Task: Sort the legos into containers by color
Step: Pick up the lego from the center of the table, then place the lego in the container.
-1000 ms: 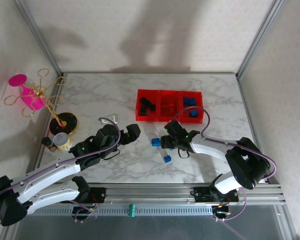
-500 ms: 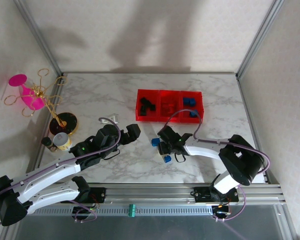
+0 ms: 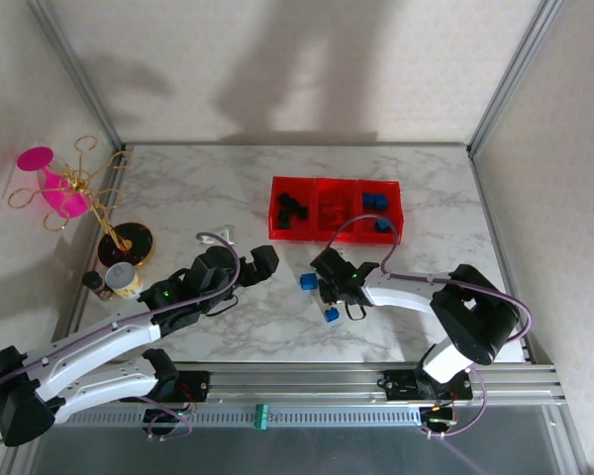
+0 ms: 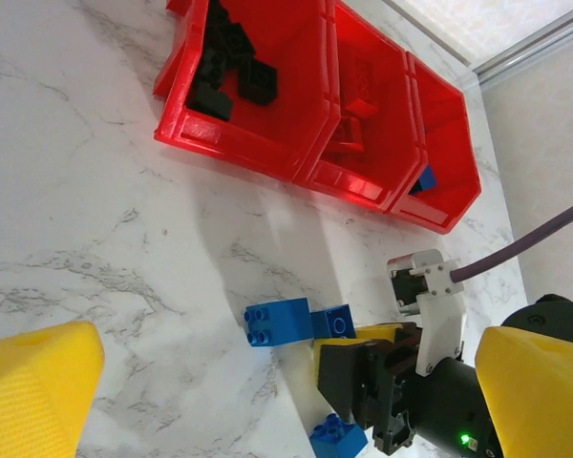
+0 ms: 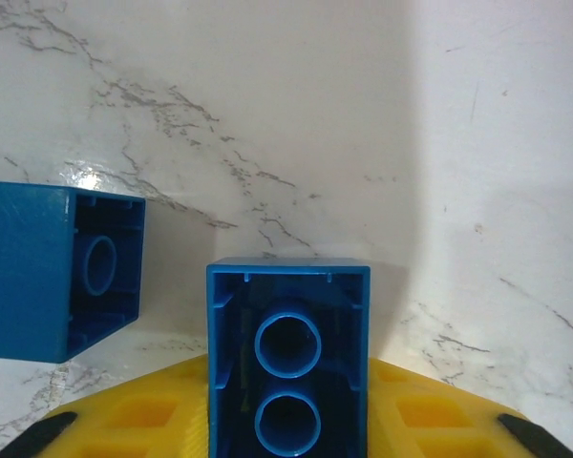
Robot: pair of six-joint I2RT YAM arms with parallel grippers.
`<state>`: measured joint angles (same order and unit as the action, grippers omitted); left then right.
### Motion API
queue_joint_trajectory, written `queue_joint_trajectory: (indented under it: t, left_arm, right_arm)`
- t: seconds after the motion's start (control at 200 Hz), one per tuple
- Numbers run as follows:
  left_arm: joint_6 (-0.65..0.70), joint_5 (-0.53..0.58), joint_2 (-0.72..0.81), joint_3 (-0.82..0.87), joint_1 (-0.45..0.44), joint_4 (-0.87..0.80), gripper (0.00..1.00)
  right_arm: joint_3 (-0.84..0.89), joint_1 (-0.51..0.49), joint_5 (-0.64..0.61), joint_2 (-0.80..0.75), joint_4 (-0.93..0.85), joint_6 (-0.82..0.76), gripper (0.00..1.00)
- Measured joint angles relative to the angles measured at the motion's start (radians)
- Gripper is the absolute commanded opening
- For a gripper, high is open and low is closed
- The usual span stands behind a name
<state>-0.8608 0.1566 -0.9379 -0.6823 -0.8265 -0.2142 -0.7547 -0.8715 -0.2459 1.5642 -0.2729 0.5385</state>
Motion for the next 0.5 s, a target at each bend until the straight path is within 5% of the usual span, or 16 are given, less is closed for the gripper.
queue_joint_trajectory:
  t: [0.29, 0.501]
  left_arm:
    - [0.005, -0.019, -0.056, -0.012, 0.000, 0.011, 1.00]
    - [0.023, -0.044, -0.102, -0.048, -0.006, 0.031, 1.00]
  right_arm:
    - [-0.016, 0.019, -0.017, -0.076, -0.020, 0.013, 0.32]
    - [-0.040, 0.156, -0.063, -0.164, -0.026, 0.023, 0.30]
